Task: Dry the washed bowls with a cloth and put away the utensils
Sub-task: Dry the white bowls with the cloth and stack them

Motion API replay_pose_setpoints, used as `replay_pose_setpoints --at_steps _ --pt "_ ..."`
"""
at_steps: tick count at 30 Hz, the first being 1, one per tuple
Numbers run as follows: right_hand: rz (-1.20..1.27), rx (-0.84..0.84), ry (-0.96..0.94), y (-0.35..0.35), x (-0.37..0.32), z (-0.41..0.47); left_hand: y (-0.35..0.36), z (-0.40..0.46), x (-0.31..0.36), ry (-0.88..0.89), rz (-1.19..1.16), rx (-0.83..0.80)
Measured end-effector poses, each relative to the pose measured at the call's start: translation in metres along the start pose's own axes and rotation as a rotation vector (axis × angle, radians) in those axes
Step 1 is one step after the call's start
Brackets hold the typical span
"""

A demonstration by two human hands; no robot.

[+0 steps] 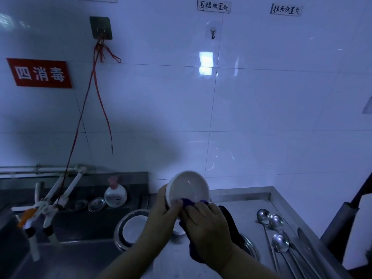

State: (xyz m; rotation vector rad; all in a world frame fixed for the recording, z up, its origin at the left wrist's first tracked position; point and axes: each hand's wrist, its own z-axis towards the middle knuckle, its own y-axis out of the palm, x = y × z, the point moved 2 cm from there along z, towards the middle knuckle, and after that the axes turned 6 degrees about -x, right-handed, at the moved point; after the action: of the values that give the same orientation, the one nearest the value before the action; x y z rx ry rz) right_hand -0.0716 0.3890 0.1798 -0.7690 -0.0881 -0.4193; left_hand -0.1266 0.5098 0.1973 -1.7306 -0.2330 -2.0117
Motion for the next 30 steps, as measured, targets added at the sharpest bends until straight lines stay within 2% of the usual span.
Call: replay_pose_setpoints --at_steps 3,8,10,13,15,17,19,24,27,30 --pt "0.028 0.037 -0.001 -0.005 -0.01 0.001 0.001 -0.004 0.002 0.083 -0.085 0.098" --pt "0.028 0.032 -0.179 -0.003 0.006 -0.011 -0.012 -0.004 0.008 0.179 -0.015 0.008" --pt "0.026 0.038 -0.312 -0.006 0.023 -0.013 -0.018 -0.003 0.014 0.171 0.038 -0.097" --pt "-0.006 0.025 -0.542 -0.015 0.047 -0.006 -0.026 0.005 0.026 0.014 0.065 -0.395" --pt "0.024 0.019 -0.611 -0.017 0.051 -0.002 -0.031 0.012 0.035 -0.071 0.089 -0.519" --pt "0.03 0.026 -0.559 -0.017 0.049 0.001 -0.033 0.013 0.037 -0.094 0.02 -0.458" --pt "-0.015 0.059 -0.414 -0.017 0.044 0.005 -0.027 0.007 0.029 -0.098 -0.113 -0.28" --pt "0.02 0.146 -0.053 -0.01 0.006 0.011 0.011 -0.009 0.013 0.19 -0.182 0.089" --pt "0.135 0.148 0.007 -0.002 -0.008 0.004 0.007 -0.005 0.019 0.265 -0.199 0.091" --pt "0.111 0.142 -0.126 0.001 0.002 -0.004 -0.002 -0.004 0.021 0.297 -0.117 -0.019"
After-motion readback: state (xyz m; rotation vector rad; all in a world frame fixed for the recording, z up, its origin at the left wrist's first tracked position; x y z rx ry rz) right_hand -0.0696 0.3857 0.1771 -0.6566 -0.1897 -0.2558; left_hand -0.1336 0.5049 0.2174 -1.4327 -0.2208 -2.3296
